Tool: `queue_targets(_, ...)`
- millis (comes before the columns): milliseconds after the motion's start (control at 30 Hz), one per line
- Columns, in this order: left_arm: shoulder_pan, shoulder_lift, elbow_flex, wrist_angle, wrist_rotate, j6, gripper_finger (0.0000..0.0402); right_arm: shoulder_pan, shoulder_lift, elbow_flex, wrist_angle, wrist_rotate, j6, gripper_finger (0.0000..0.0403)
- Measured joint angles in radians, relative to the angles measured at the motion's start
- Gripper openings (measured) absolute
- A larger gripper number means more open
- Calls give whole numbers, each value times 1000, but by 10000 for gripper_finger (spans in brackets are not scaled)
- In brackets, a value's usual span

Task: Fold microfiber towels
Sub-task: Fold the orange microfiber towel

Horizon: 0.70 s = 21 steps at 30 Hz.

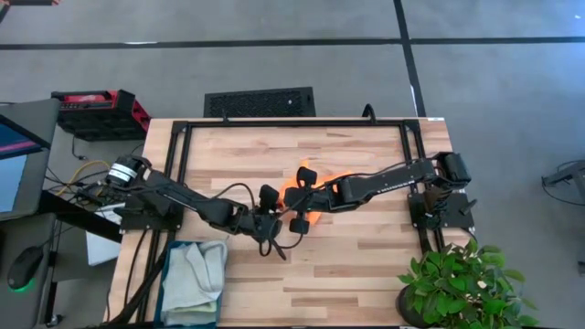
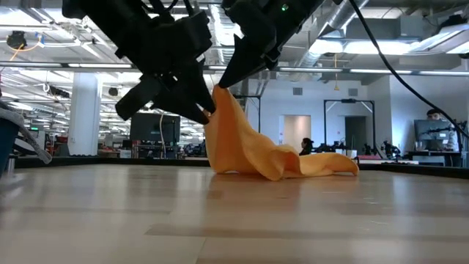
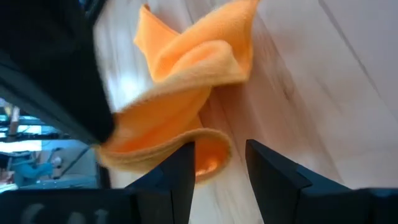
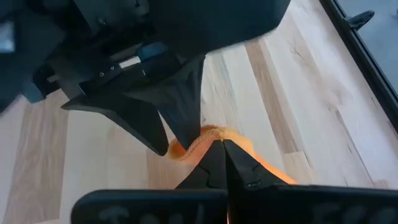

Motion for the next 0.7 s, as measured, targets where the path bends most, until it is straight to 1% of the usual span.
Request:
queue_targets(133,11,-1,2,-17,-4,0,134,0,0,0,0,0,0,4)
queue_targets(267,32,10,1,-39,8,-44,133,0,0,0,2,0,0,4)
queue_targets(333,35,24,1,-27,-1,-46,126,0,0,0,2,0,1,4)
queue_targets(433,34,23,0,-38,-41,-46,96,0,0,0,2,0,1,4)
queue_targets(567,33,16,2,-73,-45,-88,19,0,-1,0,-17,0,2,4)
queue_targets(600,33,14,10,-90,-45,-103,11,0,-1,0,-28,0,2,4)
queue_targets(700,32,14,42,-180,-57,-164,5,1,-1,0,-79,0,12,4)
